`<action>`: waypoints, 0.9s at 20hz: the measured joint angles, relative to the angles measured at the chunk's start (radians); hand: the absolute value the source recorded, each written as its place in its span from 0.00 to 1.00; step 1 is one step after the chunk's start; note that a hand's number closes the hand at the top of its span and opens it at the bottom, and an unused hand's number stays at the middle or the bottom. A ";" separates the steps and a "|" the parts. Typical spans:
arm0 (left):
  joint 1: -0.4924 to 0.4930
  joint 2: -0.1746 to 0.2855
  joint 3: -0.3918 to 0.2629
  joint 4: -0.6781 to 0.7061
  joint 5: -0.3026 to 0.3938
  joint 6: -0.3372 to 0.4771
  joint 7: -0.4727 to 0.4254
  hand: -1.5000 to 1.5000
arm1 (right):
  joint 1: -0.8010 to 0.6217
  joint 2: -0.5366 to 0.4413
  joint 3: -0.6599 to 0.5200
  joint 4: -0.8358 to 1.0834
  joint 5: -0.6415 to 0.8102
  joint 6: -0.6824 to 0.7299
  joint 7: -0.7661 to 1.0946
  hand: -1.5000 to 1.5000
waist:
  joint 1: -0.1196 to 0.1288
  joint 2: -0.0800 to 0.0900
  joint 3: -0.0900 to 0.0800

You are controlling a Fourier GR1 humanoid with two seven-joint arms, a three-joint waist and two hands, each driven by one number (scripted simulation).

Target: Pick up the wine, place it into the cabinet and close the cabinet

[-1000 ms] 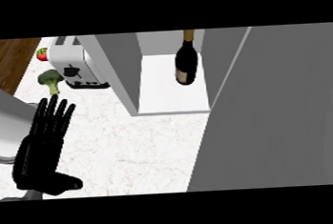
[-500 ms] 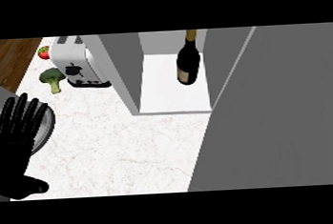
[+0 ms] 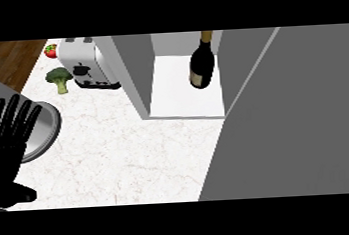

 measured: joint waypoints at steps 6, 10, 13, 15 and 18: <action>-0.023 0.016 0.013 0.019 0.017 -0.024 0.019 0.00 | -0.150 0.126 -0.039 0.049 -0.033 0.004 0.114 1.00 | 0.019 0.003 -0.002; -0.043 0.021 0.016 0.028 0.020 -0.024 0.033 0.00 | -0.301 0.267 -0.017 0.120 -0.068 -0.008 0.213 1.00 | 0.027 0.002 -0.002; -0.036 0.029 0.028 0.047 0.024 -0.048 0.027 0.00 | -0.450 0.417 0.007 0.196 -0.081 -0.045 0.310 1.00 | 0.025 -0.001 -0.001; -0.024 0.025 0.034 0.057 0.016 -0.059 0.013 0.00 | -0.560 0.518 0.009 0.271 -0.078 -0.068 0.378 1.00 | 0.018 -0.003 0.000; -0.027 0.033 0.052 0.070 0.029 -0.065 0.023 0.00 | -0.729 0.638 -0.010 0.411 -0.080 -0.116 0.433 1.00 | 0.008 -0.004 0.001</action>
